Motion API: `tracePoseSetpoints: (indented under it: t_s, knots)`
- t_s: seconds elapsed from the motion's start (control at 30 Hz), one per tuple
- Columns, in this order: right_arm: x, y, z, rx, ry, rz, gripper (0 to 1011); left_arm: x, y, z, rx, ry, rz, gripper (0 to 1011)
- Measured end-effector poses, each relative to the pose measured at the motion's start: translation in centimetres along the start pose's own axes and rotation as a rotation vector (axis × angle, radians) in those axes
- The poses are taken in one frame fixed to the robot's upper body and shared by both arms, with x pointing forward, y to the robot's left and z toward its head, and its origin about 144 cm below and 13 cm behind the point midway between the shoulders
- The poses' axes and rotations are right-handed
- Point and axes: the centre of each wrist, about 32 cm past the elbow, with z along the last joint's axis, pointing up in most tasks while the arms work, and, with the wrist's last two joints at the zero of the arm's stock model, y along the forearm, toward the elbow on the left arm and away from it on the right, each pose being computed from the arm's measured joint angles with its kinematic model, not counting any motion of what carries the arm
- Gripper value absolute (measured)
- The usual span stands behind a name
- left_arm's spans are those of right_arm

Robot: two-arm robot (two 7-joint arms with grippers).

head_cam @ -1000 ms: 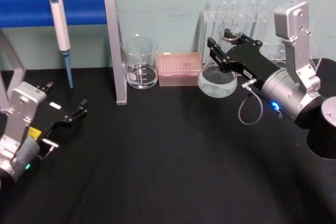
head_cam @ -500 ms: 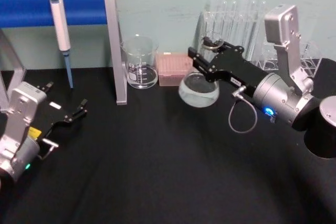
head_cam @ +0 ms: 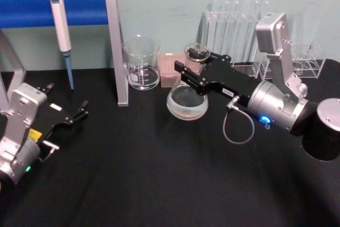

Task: Grasp the erlenmeyer flask with one hand, shake it three times, then place it back.

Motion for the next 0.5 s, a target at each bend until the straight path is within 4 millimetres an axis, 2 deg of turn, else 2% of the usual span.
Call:
tracePoseSetpoints:
  t_s: [0.5]
  knots:
    - [-0.2,0.2,-1.7,-0.032,0.001,0.051,449,0.0,0.0,0.0,0.000,0.000,0.000,1001]
